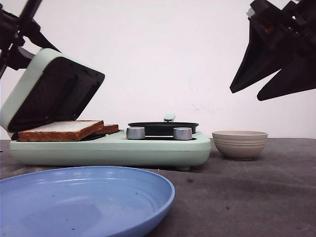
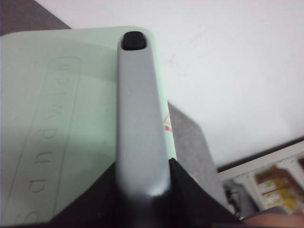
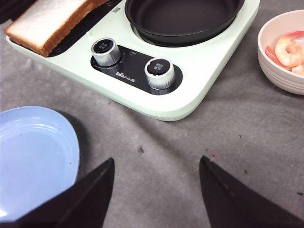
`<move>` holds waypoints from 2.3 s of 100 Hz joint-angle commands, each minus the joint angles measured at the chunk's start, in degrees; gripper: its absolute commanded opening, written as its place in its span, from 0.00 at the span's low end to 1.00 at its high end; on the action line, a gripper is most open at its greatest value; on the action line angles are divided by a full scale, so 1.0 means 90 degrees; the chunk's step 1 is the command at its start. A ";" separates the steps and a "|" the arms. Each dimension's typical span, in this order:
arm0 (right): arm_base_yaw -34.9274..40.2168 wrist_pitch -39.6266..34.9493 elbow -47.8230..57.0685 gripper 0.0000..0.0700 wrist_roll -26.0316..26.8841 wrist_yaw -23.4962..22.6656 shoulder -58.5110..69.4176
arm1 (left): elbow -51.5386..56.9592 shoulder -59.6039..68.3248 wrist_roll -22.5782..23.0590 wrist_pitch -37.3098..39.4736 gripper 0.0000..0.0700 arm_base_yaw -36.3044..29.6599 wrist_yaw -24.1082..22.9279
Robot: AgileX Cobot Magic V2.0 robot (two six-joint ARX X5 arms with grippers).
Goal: Make breakfast with bread and shrimp
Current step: 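Pull the press lid down over the bread with the left gripper, then release the lid handle and raise the left gripper away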
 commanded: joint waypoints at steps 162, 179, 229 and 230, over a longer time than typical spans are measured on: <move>0.0044 0.0063 0.0005 0.49 0.0085 0.0024 0.0027 | -0.0209 0.0335 0.2514 -0.1676 0.55 -0.0947 -0.2001; 0.0044 0.0063 0.0005 0.49 0.0085 0.0029 0.0027 | -0.0209 0.0335 0.2514 -0.1676 0.58 -0.0947 -0.2001; 0.0044 0.0029 0.0005 0.49 0.0085 0.0029 0.0027 | 0.0044 0.0323 0.2484 -0.1537 0.75 -0.0945 -0.1120; 0.0044 0.0027 0.0005 0.49 0.0085 0.0029 0.0027 | 0.0068 0.0318 0.2484 -0.1537 0.75 -0.0945 -0.1083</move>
